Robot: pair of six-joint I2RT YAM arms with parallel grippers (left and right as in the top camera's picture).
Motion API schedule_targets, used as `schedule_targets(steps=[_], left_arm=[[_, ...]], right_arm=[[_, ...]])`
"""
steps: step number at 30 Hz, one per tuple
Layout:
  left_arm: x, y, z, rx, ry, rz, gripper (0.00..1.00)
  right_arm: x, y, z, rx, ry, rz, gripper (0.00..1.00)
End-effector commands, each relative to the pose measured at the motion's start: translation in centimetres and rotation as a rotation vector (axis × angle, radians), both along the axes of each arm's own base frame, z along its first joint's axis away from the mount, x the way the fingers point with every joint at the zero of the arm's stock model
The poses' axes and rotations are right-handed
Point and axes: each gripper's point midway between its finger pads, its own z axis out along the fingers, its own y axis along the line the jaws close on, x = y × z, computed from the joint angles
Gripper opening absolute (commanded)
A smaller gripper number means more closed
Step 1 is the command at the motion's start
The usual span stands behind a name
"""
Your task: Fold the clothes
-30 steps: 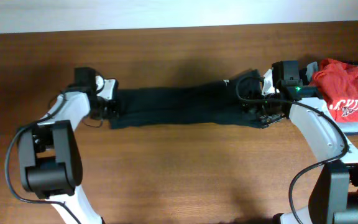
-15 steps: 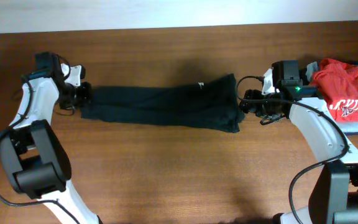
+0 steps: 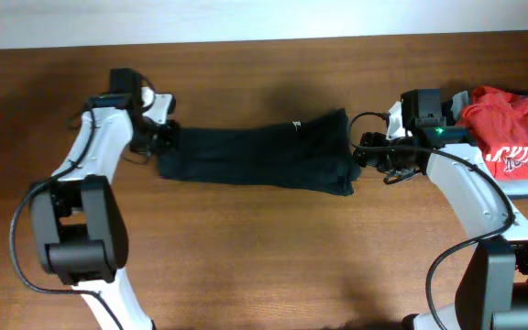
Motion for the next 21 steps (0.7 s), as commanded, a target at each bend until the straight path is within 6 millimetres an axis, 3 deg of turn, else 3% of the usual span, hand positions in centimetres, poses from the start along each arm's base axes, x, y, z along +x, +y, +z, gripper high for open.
schedule_targets(steps=[1,12,19,20,21], left_arm=[[0.3,-2.0,0.0,0.05,-0.019,-0.068,0.01],[0.0,-7.2,-0.2,0.199,-0.073,-0.203,0.01],[0.0,-7.9,-0.2,0.218,-0.083,-0.221,0.02],[0.0,-8.0,-0.1,0.217,-0.085,-0.221,0.18],[0.0,-8.2,-0.1,0.21,-0.088,-0.225,0.57]], right_arm=[[0.5,-0.1,1.1,-0.002,-0.037,0.006,0.72],[0.1,-0.1,0.9,-0.002,-0.019,0.006,0.72],[-0.1,-0.1,0.9,-0.002,-0.008,0.006,0.72],[-0.1,-0.1,0.9,-0.002,-0.008,0.006,0.72],[-0.1,-0.1,0.9,-0.002,-0.01,0.006,0.72]])
